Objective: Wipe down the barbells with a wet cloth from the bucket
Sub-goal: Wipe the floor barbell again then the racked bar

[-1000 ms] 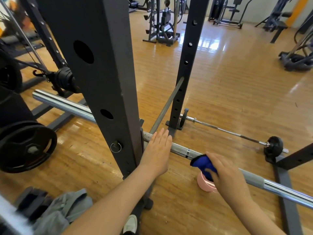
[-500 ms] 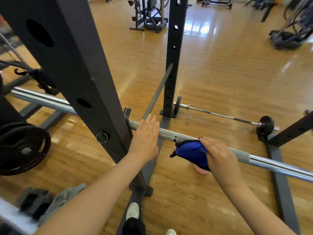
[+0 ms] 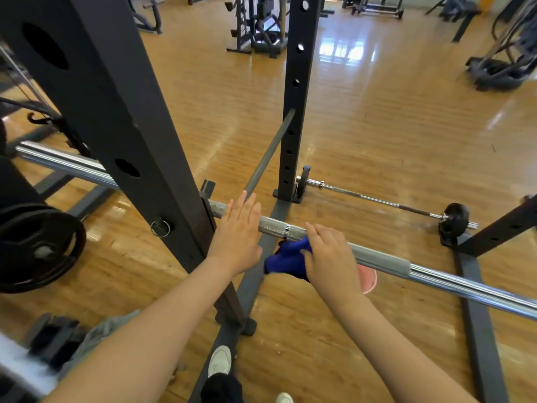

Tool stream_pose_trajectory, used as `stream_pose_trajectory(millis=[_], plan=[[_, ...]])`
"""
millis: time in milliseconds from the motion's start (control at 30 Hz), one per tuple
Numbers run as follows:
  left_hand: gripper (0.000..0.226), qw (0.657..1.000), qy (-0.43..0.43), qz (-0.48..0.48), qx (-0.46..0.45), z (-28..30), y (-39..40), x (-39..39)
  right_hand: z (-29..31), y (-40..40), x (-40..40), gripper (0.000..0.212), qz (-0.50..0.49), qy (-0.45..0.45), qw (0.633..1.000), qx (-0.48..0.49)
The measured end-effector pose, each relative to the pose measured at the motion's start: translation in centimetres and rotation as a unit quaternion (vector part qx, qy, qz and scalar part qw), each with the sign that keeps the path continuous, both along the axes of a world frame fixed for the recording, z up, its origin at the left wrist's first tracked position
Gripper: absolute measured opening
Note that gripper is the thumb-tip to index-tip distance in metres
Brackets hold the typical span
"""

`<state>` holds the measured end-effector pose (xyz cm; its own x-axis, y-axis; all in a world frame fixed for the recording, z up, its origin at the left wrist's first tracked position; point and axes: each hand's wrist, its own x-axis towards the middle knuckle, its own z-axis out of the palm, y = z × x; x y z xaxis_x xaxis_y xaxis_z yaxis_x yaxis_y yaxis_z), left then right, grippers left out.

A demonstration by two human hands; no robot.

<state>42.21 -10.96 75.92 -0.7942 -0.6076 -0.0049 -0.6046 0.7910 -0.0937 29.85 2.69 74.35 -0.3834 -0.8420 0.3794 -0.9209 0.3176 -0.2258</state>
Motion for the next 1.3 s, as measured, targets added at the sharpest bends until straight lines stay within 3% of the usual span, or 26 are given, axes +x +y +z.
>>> stream_pose_trajectory(millis=[100,233,333,500,700,900,1000,1167,1300], plan=[[0.081,1.000,-0.006,-0.003,0.005,0.3,0.1,0.1,-0.2,1.4,-1.6,0.059,0.040,-0.004,0.999,-0.025],[0.079,1.000,-0.009,-0.003,0.003,0.3,0.1,0.0,-1.1,5.2,-3.7,0.056,0.001,-0.034,0.997,-0.069],[0.080,1.000,-0.015,0.000,0.002,0.3,0.1,0.1,-1.1,7.6,-4.6,0.042,-0.038,-0.021,0.994,-0.099],[0.084,1.000,-0.006,0.001,0.004,0.2,0.0,0.0,-0.6,2.1,-2.0,0.035,-0.019,-0.026,0.998,-0.061],[0.086,1.000,0.002,-0.012,0.005,0.1,-0.3,0.2,0.4,-1.3,0.1,0.060,0.032,-0.038,0.999,0.007],[0.084,1.000,-0.002,-0.024,0.001,-0.1,-0.6,0.5,0.0,8.0,-4.0,0.060,-0.093,-0.014,0.996,-0.002],[0.083,1.000,-0.001,-0.019,0.009,0.1,-0.5,0.5,0.7,9.4,-4.5,0.045,-0.125,-0.007,0.992,-0.005],[0.083,1.000,0.006,-0.027,0.015,0.2,-0.7,0.6,1.8,2.6,-2.0,0.051,-0.059,-0.051,0.996,0.036],[0.084,0.999,0.003,-0.041,0.021,0.4,-1.0,0.9,2.8,-3.0,0.9,0.037,-0.021,-0.099,0.987,0.125]])
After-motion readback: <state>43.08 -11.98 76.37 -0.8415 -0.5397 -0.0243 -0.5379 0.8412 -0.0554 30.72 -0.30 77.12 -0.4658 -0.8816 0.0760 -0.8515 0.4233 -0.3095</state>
